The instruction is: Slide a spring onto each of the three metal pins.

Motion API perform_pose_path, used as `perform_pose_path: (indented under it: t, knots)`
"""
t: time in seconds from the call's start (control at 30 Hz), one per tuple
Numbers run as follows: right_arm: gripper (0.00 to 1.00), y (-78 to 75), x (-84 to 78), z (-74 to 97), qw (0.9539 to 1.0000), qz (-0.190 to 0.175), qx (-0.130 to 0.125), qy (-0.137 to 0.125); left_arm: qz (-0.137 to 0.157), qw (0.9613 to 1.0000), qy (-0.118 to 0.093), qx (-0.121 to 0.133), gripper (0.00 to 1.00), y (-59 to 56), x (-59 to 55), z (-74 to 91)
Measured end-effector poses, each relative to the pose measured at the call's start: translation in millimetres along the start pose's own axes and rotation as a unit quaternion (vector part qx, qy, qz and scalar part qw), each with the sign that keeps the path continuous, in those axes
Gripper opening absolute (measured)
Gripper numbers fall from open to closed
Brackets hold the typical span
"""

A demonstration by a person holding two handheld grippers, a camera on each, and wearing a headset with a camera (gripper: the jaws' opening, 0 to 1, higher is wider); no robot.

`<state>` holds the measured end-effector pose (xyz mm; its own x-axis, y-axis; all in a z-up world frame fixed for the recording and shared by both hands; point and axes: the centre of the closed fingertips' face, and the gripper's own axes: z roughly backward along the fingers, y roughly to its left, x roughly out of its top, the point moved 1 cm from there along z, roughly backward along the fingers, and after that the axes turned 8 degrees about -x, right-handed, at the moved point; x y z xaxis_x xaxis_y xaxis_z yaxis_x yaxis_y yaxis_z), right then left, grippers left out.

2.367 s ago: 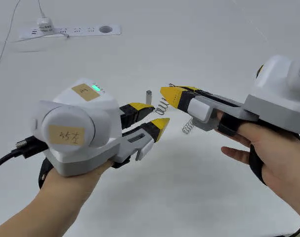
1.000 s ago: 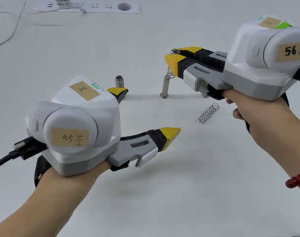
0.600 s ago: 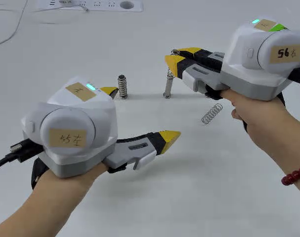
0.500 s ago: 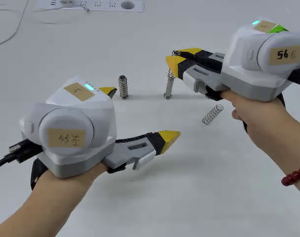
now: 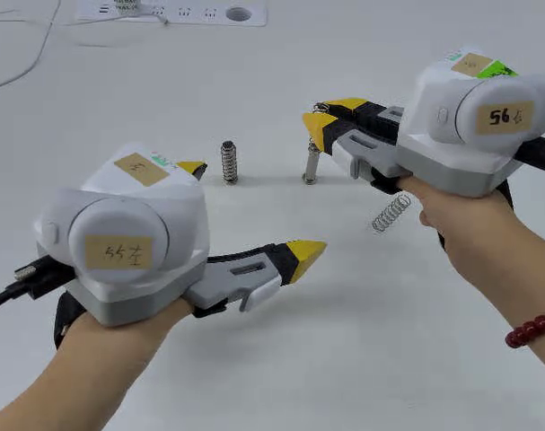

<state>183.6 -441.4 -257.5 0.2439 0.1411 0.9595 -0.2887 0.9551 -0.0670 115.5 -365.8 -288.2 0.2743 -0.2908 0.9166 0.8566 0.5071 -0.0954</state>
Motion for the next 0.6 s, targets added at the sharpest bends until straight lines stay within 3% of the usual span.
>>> perform_pose_path:
  t: [0.6]
  knots:
    - [0.12,3.5,-18.4,0.0,0.9994,0.025,-0.011,0.022,-0.001,1.0000,0.001,0.001,0.86,0.1,-0.1,0.2]
